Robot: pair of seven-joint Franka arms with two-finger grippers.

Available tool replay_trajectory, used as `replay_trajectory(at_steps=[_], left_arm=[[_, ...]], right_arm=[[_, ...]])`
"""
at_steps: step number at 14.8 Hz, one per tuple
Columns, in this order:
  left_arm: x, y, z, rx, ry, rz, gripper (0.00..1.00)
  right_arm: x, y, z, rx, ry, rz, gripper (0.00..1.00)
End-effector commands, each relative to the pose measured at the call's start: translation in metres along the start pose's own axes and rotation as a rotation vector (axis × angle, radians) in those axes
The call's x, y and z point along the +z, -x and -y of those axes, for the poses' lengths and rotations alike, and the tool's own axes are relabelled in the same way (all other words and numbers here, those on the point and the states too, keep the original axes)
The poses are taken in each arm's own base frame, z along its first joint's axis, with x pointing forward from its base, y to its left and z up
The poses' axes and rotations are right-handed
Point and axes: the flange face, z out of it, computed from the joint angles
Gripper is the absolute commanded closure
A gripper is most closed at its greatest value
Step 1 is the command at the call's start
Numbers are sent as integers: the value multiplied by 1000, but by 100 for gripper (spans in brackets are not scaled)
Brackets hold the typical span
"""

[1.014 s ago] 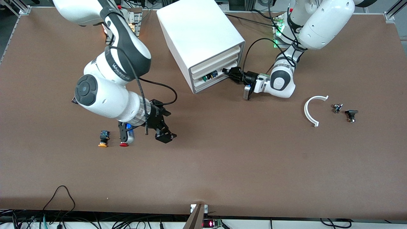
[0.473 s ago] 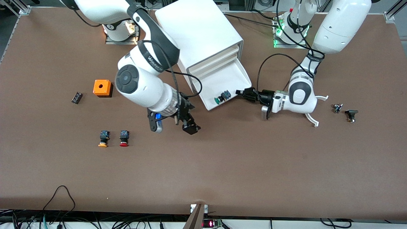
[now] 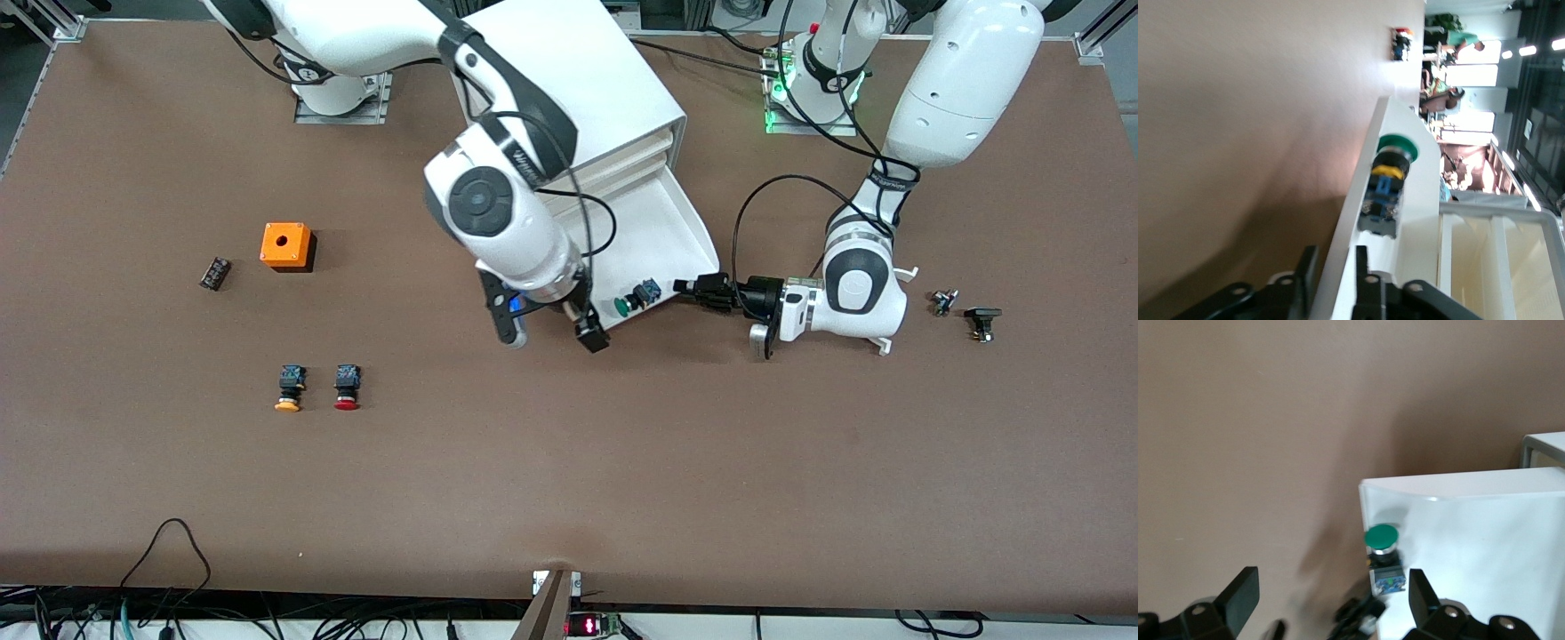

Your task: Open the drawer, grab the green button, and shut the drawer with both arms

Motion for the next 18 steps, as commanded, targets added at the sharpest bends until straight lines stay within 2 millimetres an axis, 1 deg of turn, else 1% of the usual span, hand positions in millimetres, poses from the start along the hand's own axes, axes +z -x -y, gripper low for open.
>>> replay_trajectory(at_steps=[1,2,3,5,7,8,9,10,11,12,14,15,17,18], left_arm=[[-15,-11,-7,-38,-17,-8,0],[-20,-12,-12,-47,-34,0,0],[-30,-13,-19,-56,-51,0,0],[-41,-13,-40,-74,-84,9,0],[-61,-14,-57,-99,-160,25,0],[-75,-14,-50,-100,-245,19,0],[-83,-15,-48,-91,-311,14,0],[-91,-14,-50,-84,-355,-9,0],[-101,-15,-50,-78,-403,-38,0],[-107,-13,-48,-80,-449,-50,0],[-119,-6,-63,-92,-502,-106,0],[-126,-1,-68,-82,-563,-108,0],[-137,0,-69,-90,-653,-115,0],[-141,1,-75,-82,-679,-129,0]], right_arm=[[33,26,-9,-7,2,-48,1],[38,30,-12,-13,7,-49,1],[41,33,-13,-9,3,-47,1],[49,44,-17,-12,-12,-38,1],[68,55,-23,-26,-16,-42,1],[77,58,-25,-21,-25,-49,1],[82,60,-26,-25,-32,-55,1],[91,64,-31,-34,-24,-62,1],[93,65,-32,-34,-25,-64,1],[97,70,-35,-41,-27,-62,1],[107,77,-40,-51,-30,-61,1],[114,76,-41,-49,-32,-69,1],[123,79,-45,-59,-32,-80,1],[127,82,-47,-64,-29,-82,1]])
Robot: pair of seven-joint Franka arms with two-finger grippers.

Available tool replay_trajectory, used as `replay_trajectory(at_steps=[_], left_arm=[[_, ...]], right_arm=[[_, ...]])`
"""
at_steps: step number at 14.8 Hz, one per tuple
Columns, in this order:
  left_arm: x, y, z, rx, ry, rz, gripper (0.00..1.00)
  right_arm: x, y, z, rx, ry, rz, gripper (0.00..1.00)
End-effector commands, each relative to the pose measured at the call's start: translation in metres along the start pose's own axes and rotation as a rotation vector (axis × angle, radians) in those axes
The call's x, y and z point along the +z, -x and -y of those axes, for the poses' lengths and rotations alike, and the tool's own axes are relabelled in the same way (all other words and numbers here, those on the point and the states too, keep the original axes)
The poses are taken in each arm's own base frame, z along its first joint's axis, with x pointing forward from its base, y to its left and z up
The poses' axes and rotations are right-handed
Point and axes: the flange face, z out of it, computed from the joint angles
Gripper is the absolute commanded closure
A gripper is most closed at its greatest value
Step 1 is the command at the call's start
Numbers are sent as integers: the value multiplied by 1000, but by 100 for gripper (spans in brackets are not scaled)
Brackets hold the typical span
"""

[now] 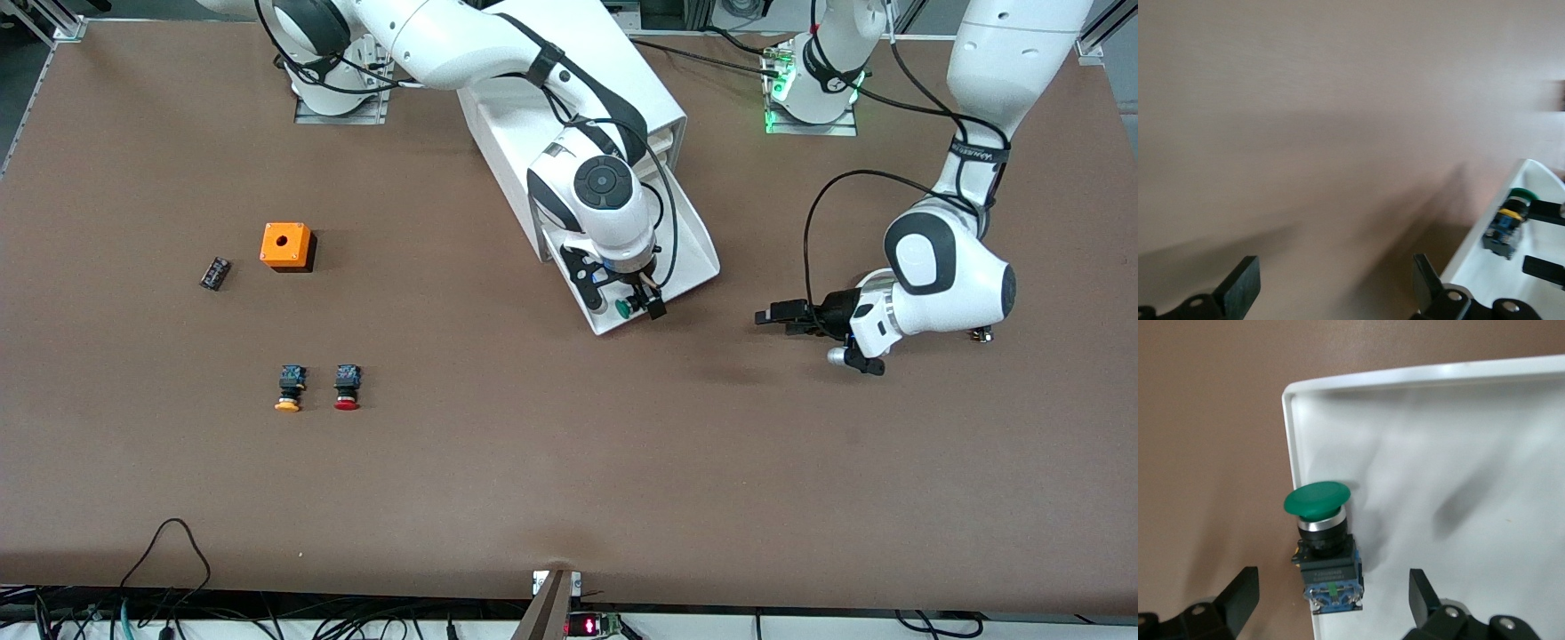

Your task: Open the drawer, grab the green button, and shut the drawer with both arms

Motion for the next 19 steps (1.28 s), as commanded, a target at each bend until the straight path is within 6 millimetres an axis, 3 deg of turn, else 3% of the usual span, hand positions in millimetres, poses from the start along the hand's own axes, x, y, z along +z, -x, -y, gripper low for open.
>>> replay_trajectory(at_steps=[1,3,4,5,8,11,16,19], left_arm=[[-25,10,-8,8,-97,-33,0],[-42,7,-11,30,-209,-12,0],[-53,7,-15,62,-282,7,0],[-69,5,-24,66,-338,2,0],[-90,2,-52,45,-416,89,0],[-108,0,-71,5,-485,126,0],[-106,13,-136,-150,-508,101,0],[-122,2,-169,-194,-491,118,0]], right_arm=[[9,9,0,2,-24,-21,4],[10,9,0,-3,-23,-21,21],[8,9,0,-6,-25,-20,35],[7,9,0,-9,-26,-21,51],[5,10,1,-21,-28,-24,100],[3,3,1,-27,-7,-45,100],[-50,3,16,-90,-8,-44,100],[-86,-22,36,-90,-49,-13,100]])
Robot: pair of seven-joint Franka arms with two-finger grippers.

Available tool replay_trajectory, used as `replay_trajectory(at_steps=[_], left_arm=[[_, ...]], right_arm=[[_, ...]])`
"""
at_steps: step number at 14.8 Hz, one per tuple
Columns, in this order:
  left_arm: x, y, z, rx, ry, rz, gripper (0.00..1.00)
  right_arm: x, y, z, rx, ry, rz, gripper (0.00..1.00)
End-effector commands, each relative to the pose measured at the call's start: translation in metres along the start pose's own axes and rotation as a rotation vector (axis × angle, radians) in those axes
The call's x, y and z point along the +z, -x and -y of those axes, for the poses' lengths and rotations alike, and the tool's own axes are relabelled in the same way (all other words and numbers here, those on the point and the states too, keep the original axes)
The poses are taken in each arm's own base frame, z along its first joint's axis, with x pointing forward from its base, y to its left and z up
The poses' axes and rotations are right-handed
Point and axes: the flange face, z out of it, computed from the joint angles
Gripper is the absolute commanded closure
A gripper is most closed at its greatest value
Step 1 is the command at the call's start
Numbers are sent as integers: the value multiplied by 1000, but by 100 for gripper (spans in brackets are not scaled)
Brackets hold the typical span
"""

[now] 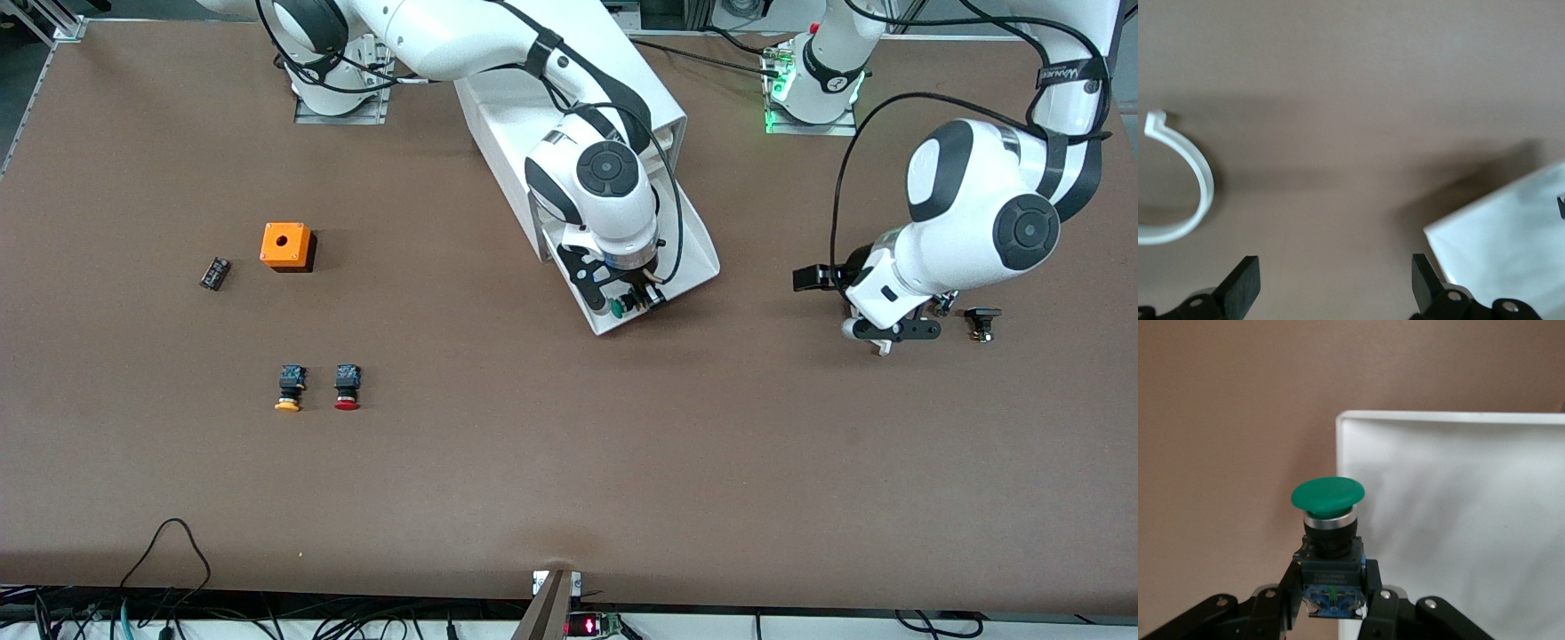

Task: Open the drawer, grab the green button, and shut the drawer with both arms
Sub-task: 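Lift the button out with the right gripper while the left gripper reaches the drawer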

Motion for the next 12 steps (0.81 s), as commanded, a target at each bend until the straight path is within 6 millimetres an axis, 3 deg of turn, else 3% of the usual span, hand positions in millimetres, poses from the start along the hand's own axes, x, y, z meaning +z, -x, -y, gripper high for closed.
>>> replay_trajectory(at_steps=[1,2,5,7,12], left_arm=[[-28,-4,-26,-42,-7,-1,0],[-21,5,-56,-61,-11,5,0],[13,4,-106,-187,-17,-11,0],[44,-3,-130,-267,-13,-31,0],[101,-24,-160,-358,-32,-157,0]], right_arm=[[-41,-28,16,-63,-8,23,100],[-54,-42,20,-106,-1,28,100],[-76,-84,28,-218,20,24,100],[-89,-114,31,-331,44,40,100],[-103,-201,14,-634,242,87,100]])
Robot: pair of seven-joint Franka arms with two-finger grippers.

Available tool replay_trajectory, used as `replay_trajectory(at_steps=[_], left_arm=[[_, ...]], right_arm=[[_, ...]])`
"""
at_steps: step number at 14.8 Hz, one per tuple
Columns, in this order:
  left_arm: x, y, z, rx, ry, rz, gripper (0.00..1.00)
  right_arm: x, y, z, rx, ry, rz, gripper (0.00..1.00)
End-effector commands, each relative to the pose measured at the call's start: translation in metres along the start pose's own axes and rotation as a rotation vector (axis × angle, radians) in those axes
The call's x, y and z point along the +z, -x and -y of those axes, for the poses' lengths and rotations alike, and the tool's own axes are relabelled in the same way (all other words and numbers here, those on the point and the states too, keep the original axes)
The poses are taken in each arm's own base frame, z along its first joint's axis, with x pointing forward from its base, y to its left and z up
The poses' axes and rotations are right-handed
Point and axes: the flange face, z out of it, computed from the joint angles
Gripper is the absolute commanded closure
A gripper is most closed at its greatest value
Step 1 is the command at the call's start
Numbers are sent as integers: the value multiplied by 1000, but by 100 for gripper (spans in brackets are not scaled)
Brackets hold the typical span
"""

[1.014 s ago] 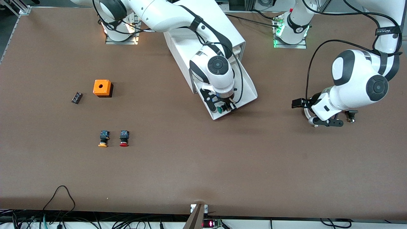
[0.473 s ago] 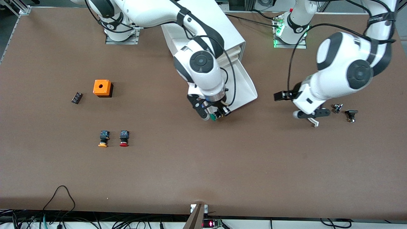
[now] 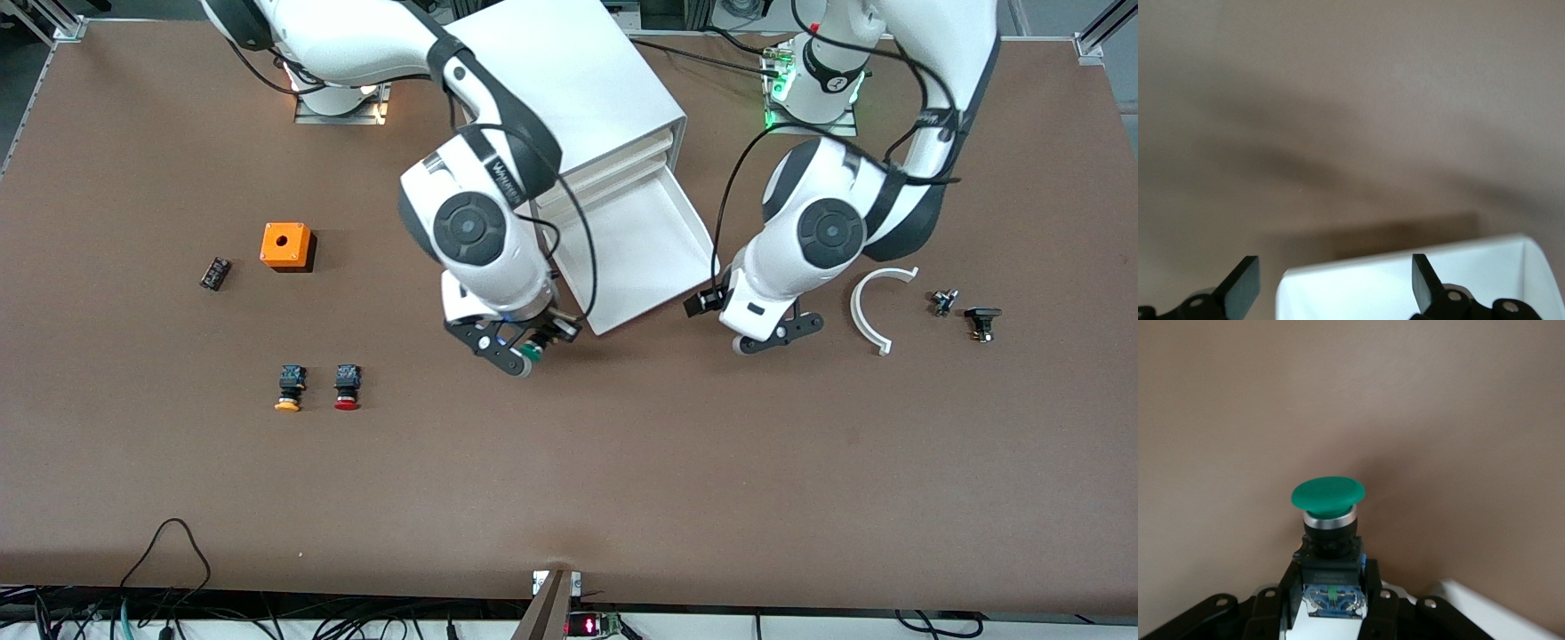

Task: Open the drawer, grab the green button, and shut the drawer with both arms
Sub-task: 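Lift the button out with the right gripper while the left gripper reaches the drawer, then push the drawer shut with the left gripper while the right gripper carries the button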

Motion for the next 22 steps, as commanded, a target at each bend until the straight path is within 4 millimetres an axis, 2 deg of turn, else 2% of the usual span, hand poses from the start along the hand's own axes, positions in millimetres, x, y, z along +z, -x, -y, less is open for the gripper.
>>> replay_trajectory(at_steps=[1,3,7,11,12,14,15,16,18,20,22], left_arm=[[29,3,-28,-51,14,-42,0],[43,7,-34,-70,13,-40,0],[69,20,-43,-49,-54,-83,0],[87,28,-48,-45,-115,-135,0],[91,32,-50,-41,-120,-129,0],[106,53,-56,-13,-143,-111,0],[109,55,-55,-15,-147,-104,0],[109,58,-56,-13,-143,-102,0],[109,76,-68,-20,-113,-55,0],[116,87,-69,-44,-108,-15,0],[117,108,-80,-37,-85,34,0]], right_arm=[[-9,-36,-38,-134,58,68,100],[-10,-53,-65,-212,93,102,100],[9,-90,-119,-316,131,111,100],[35,-128,-153,-446,138,84,100],[43,-135,-159,-496,127,78,100],[58,-154,-175,-520,109,49,100],[67,-158,-179,-537,104,41,100],[77,-159,-183,-547,101,39,100],[99,-163,-191,-547,100,26,100],[118,-165,-195,-568,96,13,100],[137,-166,-196,-571,91,-7,100]])
